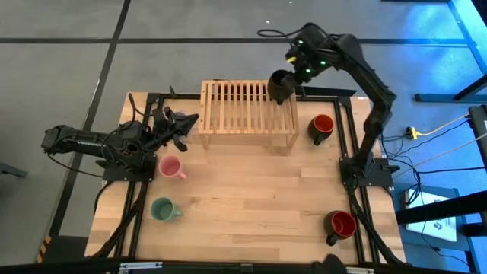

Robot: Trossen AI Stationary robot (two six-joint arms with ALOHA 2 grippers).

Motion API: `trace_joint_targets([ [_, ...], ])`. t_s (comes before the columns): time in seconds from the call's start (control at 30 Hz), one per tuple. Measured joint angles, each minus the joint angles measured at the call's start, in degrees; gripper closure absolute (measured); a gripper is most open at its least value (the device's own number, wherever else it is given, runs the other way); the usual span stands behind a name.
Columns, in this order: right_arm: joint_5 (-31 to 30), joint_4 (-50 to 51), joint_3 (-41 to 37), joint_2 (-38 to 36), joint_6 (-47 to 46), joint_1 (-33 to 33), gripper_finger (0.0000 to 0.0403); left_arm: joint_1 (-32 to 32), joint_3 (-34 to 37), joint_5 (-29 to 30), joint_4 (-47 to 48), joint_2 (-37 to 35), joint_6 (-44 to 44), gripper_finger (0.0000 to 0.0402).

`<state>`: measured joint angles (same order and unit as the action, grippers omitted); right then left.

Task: Place coffee mugs
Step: Put the orange mug on the shelf

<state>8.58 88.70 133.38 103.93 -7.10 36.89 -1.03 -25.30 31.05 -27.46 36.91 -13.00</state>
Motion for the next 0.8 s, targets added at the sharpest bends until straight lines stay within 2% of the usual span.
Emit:
trace_joint_targets([
  [0.1, -1.53, 1.47, -0.04, -2.77, 0.16, -0.57, 0.0318, 0.00, 0.00, 0.23, 0.01, 0.00, 0.11, 0.0401],
  [0.23, -0.98, 1.35, -0.04, -6.86, -0.41, -0.55, 0.0318, 0.02, 0.00, 3.43, 0.02, 0.00, 0.11, 0.0401],
  [0.33, -3.41, 1.27, -0.21, -9.43, -1.14, -0.55, 0.0318, 0.02, 0.00, 4.84, 0.02, 0.00, 0.13, 0.0401],
  [0.43, -5.32, 1.21, -3.64, -12.56, -1.89, -0.51, 0.0318, 0.02, 0.00, 4.89, 0.02, 0.00, 0.13, 0.0401],
  [0.53, -7.65, 1.22, -11.24, -16.82, -4.34, -0.51, 0.0318, 0.02, 0.00, 4.87, 0.02, 0.01, 0.13, 0.0401],
  [0.7, -11.96, 0.93, -29.13, -24.85, -8.87, -0.51, 0.0314, 0.02, 0.00, 4.88, 0.04, 0.01, 0.15, 0.0401],
  [0.8, -12.72, -1.87, -39.72, -28.96, -12.03, -0.51, 0.0299, 0.02, 0.00, 4.87, 0.04, 0.02, 0.15, 0.0401],
])
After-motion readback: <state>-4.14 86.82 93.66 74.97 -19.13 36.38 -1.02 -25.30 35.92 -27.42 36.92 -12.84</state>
